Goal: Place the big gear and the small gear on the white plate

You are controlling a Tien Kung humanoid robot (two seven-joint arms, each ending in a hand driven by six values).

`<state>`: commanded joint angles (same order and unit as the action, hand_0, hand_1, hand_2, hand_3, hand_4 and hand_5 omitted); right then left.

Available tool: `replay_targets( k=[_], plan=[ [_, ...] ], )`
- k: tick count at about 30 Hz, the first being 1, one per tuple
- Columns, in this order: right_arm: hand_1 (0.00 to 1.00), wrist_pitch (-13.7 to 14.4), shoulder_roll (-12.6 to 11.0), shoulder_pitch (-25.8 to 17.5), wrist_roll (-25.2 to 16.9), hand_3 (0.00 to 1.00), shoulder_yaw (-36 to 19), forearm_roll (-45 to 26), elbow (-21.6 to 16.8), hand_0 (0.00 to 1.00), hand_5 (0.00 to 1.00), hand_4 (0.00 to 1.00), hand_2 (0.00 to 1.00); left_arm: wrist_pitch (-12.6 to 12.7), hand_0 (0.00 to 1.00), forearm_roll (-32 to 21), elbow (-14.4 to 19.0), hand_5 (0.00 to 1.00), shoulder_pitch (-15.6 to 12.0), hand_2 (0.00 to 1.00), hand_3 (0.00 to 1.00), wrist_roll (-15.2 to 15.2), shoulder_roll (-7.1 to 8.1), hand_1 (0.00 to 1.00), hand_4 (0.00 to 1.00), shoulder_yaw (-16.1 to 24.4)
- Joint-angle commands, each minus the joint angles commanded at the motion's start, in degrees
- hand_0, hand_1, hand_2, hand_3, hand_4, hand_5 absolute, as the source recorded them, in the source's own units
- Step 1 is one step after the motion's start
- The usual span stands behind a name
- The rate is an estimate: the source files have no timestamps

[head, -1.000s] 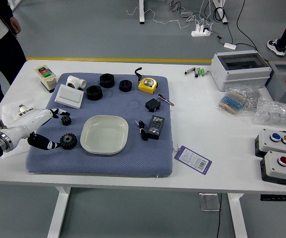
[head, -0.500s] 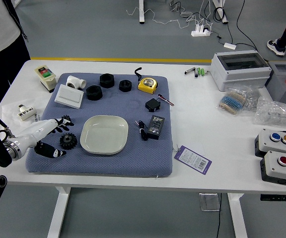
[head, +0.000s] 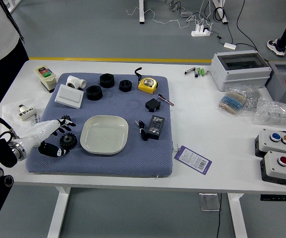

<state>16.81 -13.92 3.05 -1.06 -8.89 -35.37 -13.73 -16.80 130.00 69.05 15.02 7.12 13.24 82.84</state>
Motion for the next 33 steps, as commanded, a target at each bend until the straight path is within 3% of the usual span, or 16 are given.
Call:
replay_targets(
  k=[8, 9, 14, 15, 20, 21, 33],
  plan=[
    [0.673, -0.01, 0.0, -0.15, 0.0, 0.567, 0.11, 0.03, -0.02, 0.661, 0.678, 0.788, 0.741, 0.09, 0.556, 0.0, -1.51, 0.002, 0.08, 0.746, 0.822, -0.26, -0.38, 0.694, 0.706, -0.39],
    [0.673, -0.03, -0.03, -0.14, 0.0, 0.568, 0.07, 0.05, -0.03, 0.661, 0.677, 0.788, 0.741, 0.16, 0.51, 0.0, -1.58, 0.002, 0.12, 0.702, 0.798, -0.23, -0.42, 0.669, 0.641, -0.38],
    [0.673, -0.03, -0.03, -0.03, -0.02, 0.568, -0.33, 0.1, -0.03, 0.661, 0.677, 0.788, 0.741, 0.96, 0.51, 0.0, -1.77, 0.002, 0.5, 0.702, 0.798, -0.23, -0.53, 0.669, 0.641, -0.41],
    [0.674, -0.02, -0.04, 0.01, -0.03, 0.568, -0.45, 0.11, -0.04, 0.661, 0.677, 0.788, 0.741, 1.13, 0.418, 0.0, -1.8, 0.002, 0.57, 0.524, 0.624, -0.29, -0.56, 0.493, 0.356, -0.4],
    [0.674, -0.04, -0.03, 0.15, -0.01, 0.568, -0.69, 0.15, -0.02, 0.661, 0.677, 0.788, 0.741, 1.55, 0.418, 0.0, -1.88, 0.002, 0.7, 0.524, 0.624, -0.49, -0.63, 0.493, 0.356, -0.3],
    [0.674, -0.04, -0.03, 0.17, -0.01, 0.568, -0.71, 0.14, -0.02, 0.661, 0.678, 0.789, 0.741, 1.61, 0.358, 0.0, -1.86, 0.002, 0.69, 0.437, 0.522, -0.49, -0.62, 0.389, 0.225, -0.27],
    [0.674, -0.04, -0.13, 0.32, -0.02, 0.568, -0.99, 0.27, -0.02, 0.661, 0.678, 0.789, 0.741, 2.62, 0.34, 0.0, -0.78, 0.002, 0.67, 0.407, 0.504, -0.63, -0.47, 0.359, 0.256, 1.21]
  ],
)
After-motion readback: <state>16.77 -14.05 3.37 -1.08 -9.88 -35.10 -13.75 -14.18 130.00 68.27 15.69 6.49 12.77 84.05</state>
